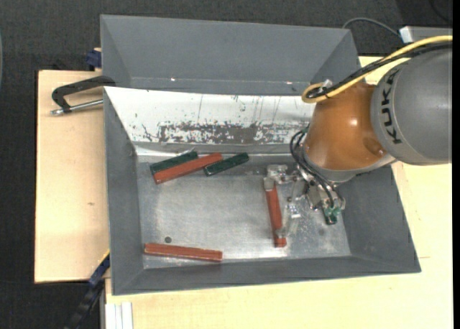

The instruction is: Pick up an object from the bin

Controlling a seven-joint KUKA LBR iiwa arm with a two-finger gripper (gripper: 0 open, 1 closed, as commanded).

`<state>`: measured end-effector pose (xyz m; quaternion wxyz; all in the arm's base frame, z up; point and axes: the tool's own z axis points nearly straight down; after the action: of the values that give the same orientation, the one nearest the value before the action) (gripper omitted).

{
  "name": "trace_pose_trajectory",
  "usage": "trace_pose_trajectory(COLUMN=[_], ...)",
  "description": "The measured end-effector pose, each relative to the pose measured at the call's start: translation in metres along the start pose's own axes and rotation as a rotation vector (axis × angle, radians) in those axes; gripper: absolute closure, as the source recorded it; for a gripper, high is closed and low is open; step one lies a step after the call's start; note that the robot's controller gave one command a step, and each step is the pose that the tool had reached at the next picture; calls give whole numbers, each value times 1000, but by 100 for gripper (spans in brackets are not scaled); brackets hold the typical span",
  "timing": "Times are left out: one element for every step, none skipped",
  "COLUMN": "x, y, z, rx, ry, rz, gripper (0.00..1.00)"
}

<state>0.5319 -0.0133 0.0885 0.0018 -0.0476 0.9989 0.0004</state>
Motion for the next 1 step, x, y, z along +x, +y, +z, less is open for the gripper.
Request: trace_pose_trajectory(x=[7], y=[-18], z=[4], rx=[0], ry=[1], rz=[-19], gripper=[0])
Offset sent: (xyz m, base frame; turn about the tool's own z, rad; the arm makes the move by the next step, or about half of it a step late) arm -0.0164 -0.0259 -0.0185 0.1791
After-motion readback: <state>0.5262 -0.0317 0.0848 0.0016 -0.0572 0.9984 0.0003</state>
